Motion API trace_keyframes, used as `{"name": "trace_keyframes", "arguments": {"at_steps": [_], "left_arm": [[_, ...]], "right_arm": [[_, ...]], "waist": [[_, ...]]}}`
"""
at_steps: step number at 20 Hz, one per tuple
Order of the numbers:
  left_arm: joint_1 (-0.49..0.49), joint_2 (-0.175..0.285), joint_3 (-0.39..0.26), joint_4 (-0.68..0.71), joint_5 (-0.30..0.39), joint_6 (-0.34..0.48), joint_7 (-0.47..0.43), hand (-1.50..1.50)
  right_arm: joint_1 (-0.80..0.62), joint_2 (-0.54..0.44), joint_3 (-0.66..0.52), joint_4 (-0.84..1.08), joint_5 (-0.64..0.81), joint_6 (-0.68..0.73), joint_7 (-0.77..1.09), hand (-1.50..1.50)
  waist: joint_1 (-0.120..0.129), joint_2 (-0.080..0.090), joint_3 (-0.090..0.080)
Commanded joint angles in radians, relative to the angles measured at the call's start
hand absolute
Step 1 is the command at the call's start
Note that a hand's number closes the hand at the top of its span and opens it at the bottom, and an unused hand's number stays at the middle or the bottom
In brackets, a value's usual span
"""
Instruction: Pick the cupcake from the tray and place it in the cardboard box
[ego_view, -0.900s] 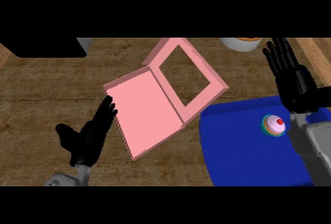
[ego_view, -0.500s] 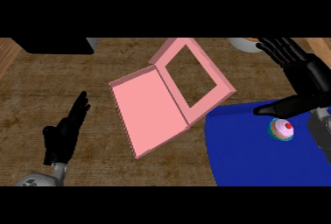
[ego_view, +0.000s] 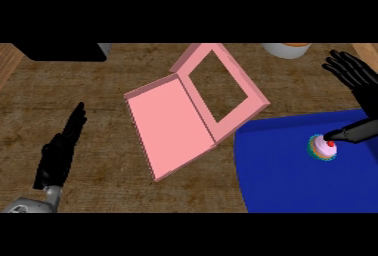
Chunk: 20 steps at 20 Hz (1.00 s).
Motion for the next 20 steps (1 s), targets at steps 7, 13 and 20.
{"name": "trace_keyframes", "arguments": {"at_steps": [7, 13, 20], "left_arm": [[0.033, 0.018, 0.016, -0.024, -0.005, -0.02, -0.017, 0.0], [0.028, -0.013, 0.0, -0.019, -0.018, -0.009, 0.013, 0.0], [0.046, -0.014, 0.049, -0.034, -0.047, -0.015, 0.02, 0.0]], "right_arm": [[-0.069, -0.347, 0.155, -0.002, 0.404, 0.132, -0.167, -1.5], [-0.072, -0.446, 0.33, -0.081, 0.617, 0.164, -0.192, -1.5], [-0.045, -0.375, 0.359, -0.232, 0.672, 0.179, -0.03, -1.5]], "waist": [[0.009, -0.003, -0.002], [-0.003, -0.003, -0.001], [-0.02, -0.008, -0.002]]}}
